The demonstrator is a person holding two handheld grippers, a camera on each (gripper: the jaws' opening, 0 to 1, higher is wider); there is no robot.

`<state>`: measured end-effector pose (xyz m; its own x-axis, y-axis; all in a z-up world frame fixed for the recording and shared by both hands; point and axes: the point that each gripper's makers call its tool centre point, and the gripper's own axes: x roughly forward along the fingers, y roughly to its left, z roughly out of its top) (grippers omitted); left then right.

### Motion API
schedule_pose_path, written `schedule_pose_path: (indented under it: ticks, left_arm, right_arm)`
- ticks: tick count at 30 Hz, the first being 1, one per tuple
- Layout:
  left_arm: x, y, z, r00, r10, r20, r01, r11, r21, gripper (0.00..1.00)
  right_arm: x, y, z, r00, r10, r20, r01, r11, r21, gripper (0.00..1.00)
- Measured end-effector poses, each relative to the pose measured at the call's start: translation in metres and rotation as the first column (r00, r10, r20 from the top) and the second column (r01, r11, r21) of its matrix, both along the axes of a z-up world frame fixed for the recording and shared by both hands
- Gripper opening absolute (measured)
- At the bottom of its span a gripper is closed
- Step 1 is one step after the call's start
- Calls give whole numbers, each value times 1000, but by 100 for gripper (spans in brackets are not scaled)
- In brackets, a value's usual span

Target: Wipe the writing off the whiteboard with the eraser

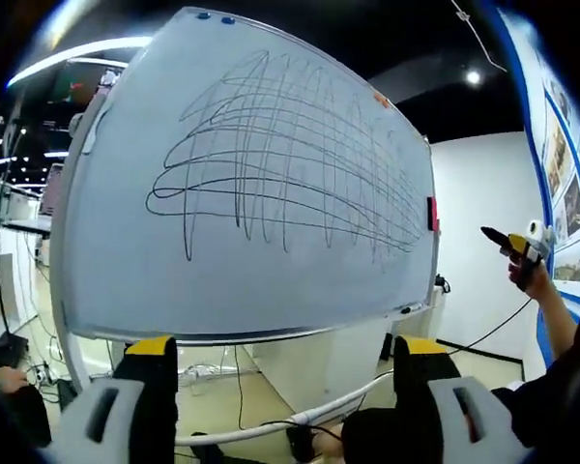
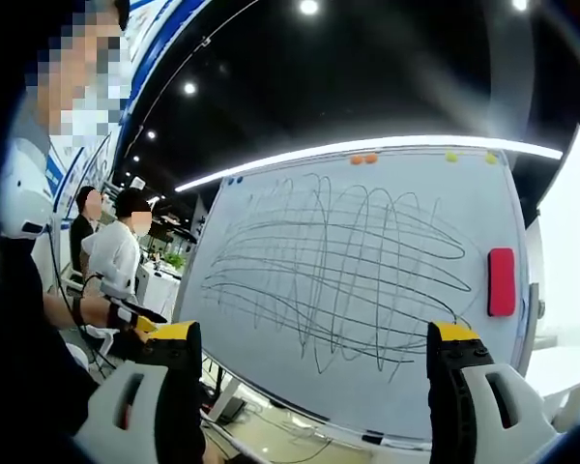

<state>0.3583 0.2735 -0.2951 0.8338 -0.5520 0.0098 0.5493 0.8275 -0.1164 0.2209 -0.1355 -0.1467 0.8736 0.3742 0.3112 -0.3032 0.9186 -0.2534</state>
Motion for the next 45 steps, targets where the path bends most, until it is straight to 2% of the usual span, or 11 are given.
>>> schedule_pose_path:
  ticks: [13, 45]
  left_arm:
    - [9, 1, -8, 1000, -3, -6, 2, 1000, -15, 93]
    - [12, -2, -18, 1000, -25, -9, 25, 999, -43, 92]
  right_arm:
    - [-2, 1, 2, 1000, 2, 8, -2, 1000, -12, 97]
    - [-2, 3, -1, 1000, 0, 0, 0, 1000, -17, 97]
